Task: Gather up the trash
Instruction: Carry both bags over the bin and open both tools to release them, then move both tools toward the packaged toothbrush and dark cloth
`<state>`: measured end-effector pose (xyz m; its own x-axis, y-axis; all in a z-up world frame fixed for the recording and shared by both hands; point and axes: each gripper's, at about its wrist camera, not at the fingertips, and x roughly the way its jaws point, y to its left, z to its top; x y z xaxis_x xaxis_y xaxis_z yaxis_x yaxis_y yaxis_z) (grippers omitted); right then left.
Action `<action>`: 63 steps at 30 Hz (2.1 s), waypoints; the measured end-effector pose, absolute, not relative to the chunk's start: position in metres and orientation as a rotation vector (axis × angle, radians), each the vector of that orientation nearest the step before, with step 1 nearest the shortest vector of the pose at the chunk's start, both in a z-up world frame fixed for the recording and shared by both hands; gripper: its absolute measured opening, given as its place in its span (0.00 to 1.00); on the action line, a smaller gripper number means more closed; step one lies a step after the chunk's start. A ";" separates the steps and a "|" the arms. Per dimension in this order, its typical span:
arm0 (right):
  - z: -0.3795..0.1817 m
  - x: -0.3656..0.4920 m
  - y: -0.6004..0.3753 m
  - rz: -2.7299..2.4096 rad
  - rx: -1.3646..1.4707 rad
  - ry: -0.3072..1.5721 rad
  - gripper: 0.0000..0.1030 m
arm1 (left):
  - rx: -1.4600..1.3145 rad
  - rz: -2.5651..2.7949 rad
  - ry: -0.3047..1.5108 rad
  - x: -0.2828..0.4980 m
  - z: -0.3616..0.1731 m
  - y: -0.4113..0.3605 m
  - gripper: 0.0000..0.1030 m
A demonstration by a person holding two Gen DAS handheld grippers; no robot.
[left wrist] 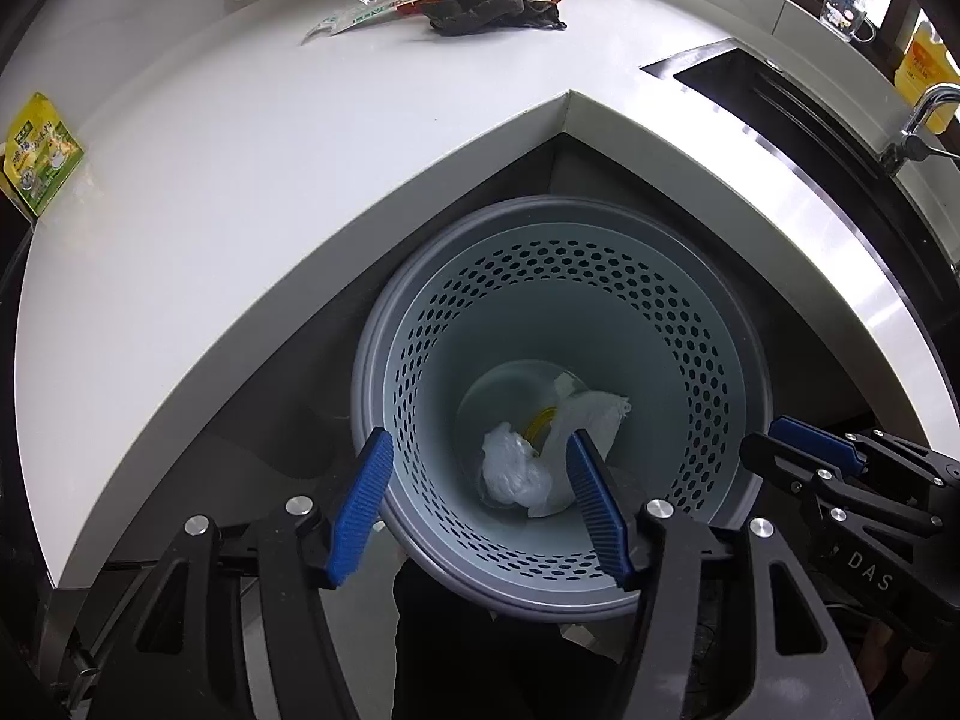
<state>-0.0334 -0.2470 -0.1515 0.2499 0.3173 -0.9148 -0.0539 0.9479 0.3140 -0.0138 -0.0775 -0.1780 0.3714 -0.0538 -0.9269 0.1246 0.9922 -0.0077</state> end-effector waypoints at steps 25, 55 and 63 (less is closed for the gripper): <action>-0.092 -0.006 -0.240 0.255 0.231 1.178 0.39 | 0.059 -0.077 1.053 0.007 -0.106 -0.043 0.67; -0.052 0.144 -0.185 0.101 0.272 1.020 0.51 | 0.096 -0.191 0.932 0.166 -0.061 0.034 0.75; -0.052 0.187 -0.175 0.051 0.293 1.005 0.54 | 0.132 -0.258 0.904 0.225 -0.063 0.039 0.78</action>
<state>0.1874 -0.1755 -0.0521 0.5386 0.1764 -0.8239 0.0918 0.9597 0.2655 0.2250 0.0391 -0.0628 0.5901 -0.1660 -0.7901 0.2763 0.9611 0.0045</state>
